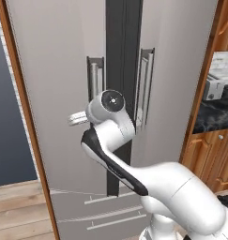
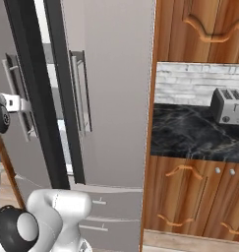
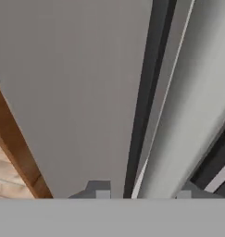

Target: Place one of the steaks on the plate and the other in the bowl. Then place the bowl in the fridge.

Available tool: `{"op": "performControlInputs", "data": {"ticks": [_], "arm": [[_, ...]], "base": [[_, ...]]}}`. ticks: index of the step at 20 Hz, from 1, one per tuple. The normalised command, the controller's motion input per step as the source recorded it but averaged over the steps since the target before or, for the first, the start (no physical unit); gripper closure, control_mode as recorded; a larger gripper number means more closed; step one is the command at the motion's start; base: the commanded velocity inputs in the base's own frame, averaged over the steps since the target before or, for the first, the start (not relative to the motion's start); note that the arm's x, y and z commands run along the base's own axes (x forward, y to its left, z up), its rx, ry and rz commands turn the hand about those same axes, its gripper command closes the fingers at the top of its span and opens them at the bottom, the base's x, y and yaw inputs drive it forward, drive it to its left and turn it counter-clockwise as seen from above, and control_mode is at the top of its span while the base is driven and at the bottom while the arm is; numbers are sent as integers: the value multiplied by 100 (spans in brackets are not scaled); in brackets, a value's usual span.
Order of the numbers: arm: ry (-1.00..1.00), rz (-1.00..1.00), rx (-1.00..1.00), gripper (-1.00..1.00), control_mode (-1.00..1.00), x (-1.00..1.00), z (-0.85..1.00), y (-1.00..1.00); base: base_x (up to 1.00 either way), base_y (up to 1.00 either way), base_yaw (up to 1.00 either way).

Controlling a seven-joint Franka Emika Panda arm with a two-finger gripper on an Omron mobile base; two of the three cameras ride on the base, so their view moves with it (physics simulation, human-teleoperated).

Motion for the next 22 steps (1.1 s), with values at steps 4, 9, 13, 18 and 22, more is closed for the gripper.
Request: {"op": "performControlInputs", "data": {"ticks": [4, 9, 13, 18, 22], "arm": [[8, 0, 0, 100, -100, -89, -27, 83], [7, 4, 0, 100, -100, -100, -32, 82], [16, 7, -6, 100, -100, -100, -26, 94], [12, 6, -5, 100, -100, -92, -5, 54], [-7, -1, 1, 100, -100, -95, 34, -60]], "base": [[0, 0, 0], [0, 0, 0], [0, 0, 0], [0, 0, 0], [0, 0, 0]]}}
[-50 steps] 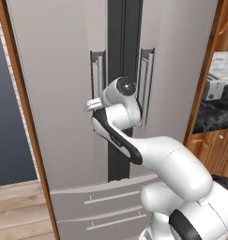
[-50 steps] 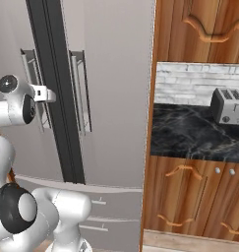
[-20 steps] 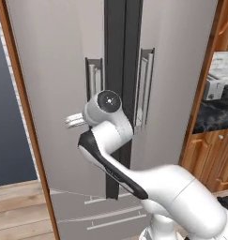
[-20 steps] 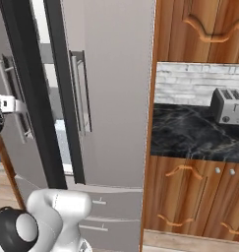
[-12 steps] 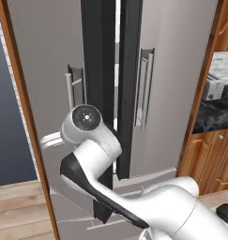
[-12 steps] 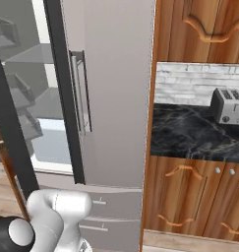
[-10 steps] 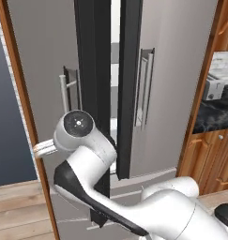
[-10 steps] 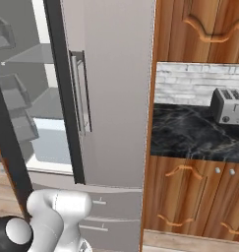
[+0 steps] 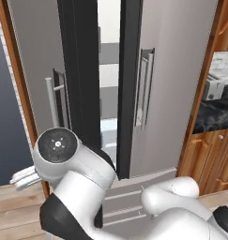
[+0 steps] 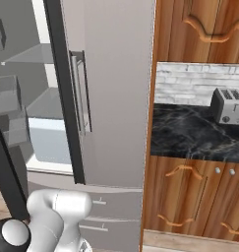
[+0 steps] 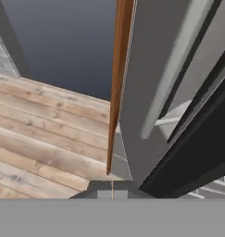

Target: Place one of the steaks on the plate and the other in the bowl. Then place the bowl in the fridge.

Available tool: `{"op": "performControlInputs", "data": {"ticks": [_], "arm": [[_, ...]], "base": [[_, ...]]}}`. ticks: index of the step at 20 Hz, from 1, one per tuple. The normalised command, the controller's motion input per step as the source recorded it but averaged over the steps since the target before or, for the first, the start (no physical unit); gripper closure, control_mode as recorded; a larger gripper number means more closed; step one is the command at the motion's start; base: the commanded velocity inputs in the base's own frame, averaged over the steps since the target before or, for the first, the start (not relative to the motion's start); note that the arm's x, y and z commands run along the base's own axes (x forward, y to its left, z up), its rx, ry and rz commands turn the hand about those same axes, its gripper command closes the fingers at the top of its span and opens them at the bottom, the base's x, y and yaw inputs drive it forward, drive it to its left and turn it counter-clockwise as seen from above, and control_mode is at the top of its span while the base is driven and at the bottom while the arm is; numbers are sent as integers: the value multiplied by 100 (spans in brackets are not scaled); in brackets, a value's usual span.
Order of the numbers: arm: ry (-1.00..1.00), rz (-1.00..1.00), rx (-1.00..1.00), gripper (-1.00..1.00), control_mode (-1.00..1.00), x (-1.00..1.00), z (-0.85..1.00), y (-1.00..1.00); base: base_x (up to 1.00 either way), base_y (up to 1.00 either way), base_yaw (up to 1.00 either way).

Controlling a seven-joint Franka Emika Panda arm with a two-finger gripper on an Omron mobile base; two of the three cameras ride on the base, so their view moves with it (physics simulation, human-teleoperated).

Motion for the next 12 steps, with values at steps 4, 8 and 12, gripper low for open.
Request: {"op": "performControlInputs", "data": {"ticks": [4, 8, 12], "arm": [[-14, 0, 7, 100, -100, -32, 36, -100], [-4, 1, 13, -100, -100, 5, 23, -100], [0, 15, 16, -100, -100, 12, 8, -100]], "base": [[0, 0, 0], [0, 0, 0], [0, 0, 0]]}}
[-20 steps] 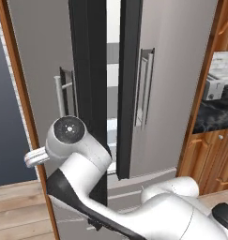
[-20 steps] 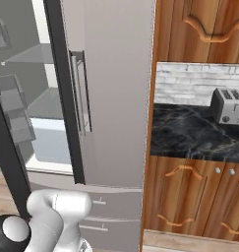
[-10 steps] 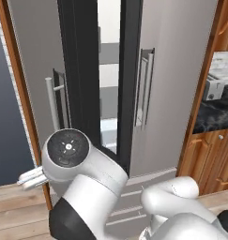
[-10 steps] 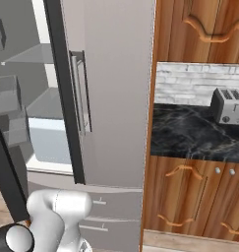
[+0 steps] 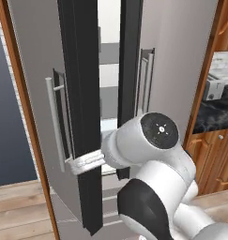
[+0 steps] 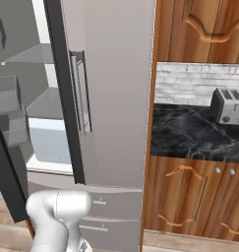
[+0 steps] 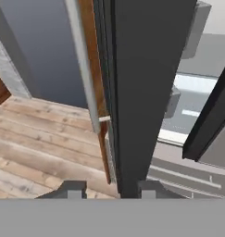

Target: Place one of the steaks on the plate and the other in the bowl. Then place the bowl in the fridge.

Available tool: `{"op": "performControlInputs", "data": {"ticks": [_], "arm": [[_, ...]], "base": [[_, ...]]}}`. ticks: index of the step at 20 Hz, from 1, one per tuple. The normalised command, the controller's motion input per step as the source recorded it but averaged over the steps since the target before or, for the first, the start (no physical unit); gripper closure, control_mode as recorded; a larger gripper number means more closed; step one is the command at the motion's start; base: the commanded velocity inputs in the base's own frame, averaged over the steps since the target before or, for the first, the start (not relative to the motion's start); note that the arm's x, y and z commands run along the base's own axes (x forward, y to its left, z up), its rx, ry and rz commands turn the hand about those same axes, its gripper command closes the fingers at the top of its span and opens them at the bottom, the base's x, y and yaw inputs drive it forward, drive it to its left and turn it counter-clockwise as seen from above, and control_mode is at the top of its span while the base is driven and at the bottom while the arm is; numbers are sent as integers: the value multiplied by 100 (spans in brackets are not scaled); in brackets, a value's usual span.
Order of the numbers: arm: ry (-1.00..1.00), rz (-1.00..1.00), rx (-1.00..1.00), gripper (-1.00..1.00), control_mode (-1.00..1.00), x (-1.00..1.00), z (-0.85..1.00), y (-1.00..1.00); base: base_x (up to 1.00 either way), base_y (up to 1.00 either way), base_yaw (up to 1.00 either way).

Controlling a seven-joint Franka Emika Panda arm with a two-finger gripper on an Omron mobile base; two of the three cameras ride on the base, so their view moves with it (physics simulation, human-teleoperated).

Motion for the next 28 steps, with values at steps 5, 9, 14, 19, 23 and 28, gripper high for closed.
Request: {"op": "performControlInputs", "data": {"ticks": [5, 9, 14, 19, 23, 28], "arm": [[0, 41, 19, -100, -100, 26, -3, -100], [-36, 55, 0, -100, -100, 16, -26, -98], [-71, 47, -9, -100, -100, 23, -26, -84], [-86, 43, -10, -100, -100, 15, -23, -55], [-94, 33, -14, -100, -100, 29, -54, -9], [-33, 3, -3, -100, -100, 76, -51, 6]], "base": [[0, 0, 0], [0, 0, 0], [0, 0, 0], [0, 0, 0], [0, 0, 0], [0, 0, 0]]}}
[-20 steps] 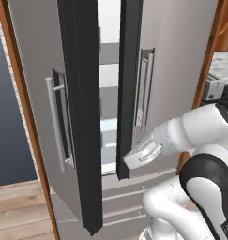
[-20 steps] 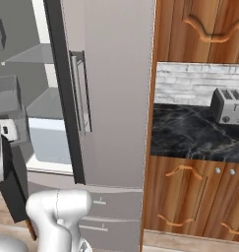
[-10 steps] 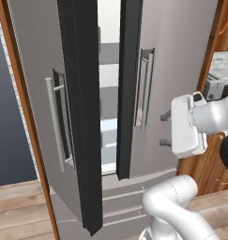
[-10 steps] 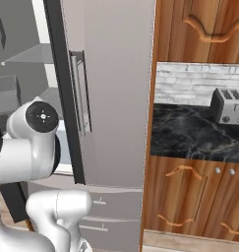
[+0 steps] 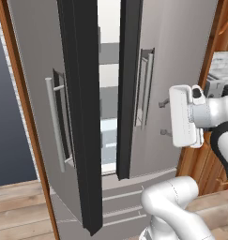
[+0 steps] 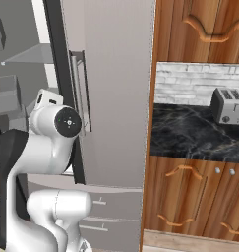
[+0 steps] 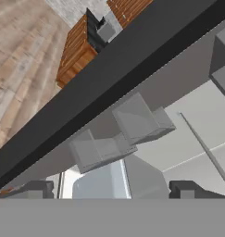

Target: Place one of the steaks on the plate and the other in the bowl. Then place the bowl in the fridge.

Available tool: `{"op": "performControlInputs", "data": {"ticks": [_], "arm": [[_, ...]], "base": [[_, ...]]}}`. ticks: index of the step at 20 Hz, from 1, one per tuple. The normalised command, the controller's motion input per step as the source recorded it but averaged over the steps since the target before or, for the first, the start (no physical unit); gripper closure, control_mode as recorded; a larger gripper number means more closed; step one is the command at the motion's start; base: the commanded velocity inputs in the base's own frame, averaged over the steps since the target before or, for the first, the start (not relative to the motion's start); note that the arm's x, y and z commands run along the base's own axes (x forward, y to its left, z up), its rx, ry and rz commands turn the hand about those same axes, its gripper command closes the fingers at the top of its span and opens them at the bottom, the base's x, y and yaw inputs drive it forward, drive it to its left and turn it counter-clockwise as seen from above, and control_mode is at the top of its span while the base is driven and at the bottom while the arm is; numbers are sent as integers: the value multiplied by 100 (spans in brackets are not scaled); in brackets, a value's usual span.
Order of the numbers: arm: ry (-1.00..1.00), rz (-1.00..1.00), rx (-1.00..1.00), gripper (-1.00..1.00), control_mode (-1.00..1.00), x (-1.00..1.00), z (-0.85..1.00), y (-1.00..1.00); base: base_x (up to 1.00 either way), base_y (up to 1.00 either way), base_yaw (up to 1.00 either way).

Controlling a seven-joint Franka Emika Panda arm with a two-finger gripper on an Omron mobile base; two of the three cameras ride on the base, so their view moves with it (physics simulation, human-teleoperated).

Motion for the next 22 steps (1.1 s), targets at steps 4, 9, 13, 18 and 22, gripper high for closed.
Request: {"op": "performControlInputs", "data": {"ticks": [4, 9, 13, 18, 22], "arm": [[-36, 7, -1, -100, -100, 21, -38, 62], [-12, 22, -1, -100, -100, 4, -6, 73], [1, 9, 0, -100, -100, 56, -7, 29], [2, 5, 0, -100, -100, 62, -17, 31], [9, 8, 0, -100, -100, 62, -32, 53]], "base": [[0, 0, 0], [0, 0, 0], [0, 0, 0], [0, 0, 0], [0, 0, 0]]}}
